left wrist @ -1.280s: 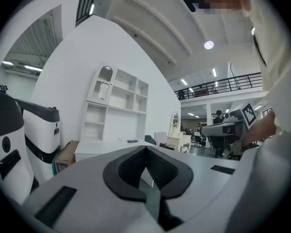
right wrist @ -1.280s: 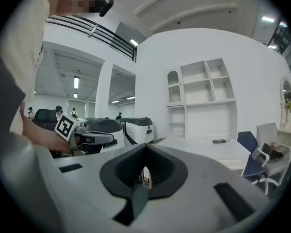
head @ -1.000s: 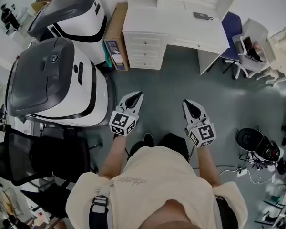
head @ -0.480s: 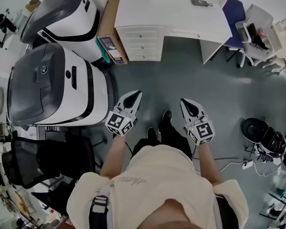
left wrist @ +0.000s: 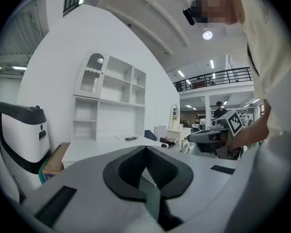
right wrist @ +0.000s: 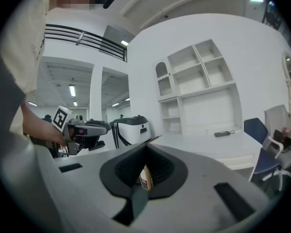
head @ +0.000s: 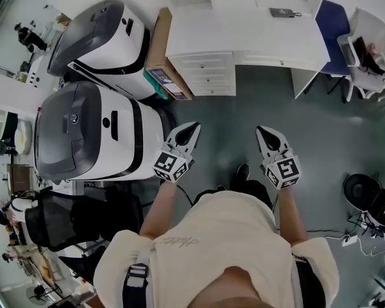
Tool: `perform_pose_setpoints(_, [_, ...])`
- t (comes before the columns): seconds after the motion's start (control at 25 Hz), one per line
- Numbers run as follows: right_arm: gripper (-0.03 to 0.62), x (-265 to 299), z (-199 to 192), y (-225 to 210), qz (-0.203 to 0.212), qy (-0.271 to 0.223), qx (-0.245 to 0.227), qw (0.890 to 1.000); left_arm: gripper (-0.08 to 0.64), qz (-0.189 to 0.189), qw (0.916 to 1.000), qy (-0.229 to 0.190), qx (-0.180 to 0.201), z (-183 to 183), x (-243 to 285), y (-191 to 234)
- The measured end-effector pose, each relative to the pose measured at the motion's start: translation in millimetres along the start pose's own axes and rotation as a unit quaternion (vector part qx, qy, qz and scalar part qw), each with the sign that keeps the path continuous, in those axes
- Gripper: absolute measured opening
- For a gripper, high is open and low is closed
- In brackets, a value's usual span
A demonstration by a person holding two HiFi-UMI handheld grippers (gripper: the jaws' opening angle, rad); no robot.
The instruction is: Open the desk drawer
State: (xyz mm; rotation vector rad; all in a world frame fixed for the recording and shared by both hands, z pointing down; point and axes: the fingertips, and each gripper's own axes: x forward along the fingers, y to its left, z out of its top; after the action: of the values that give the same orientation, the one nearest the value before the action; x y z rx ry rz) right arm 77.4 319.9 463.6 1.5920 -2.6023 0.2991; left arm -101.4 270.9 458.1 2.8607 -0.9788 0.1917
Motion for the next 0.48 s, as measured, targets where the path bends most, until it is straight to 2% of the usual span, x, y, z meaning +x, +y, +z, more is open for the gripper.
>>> perform_pose_setpoints(0.2, [-0.002,18,15,-38,0.005,-0.02,0.032,0.999,0.005,0.024,0.9997,0.003,0.001,11,20,9])
perform_pose_setpoints(0.48, [-0.002,53,13,-57,0.021,-0.008,0.025,0.999,0.004,0.067,0.9971,0.023,-0.029,-7,17,28])
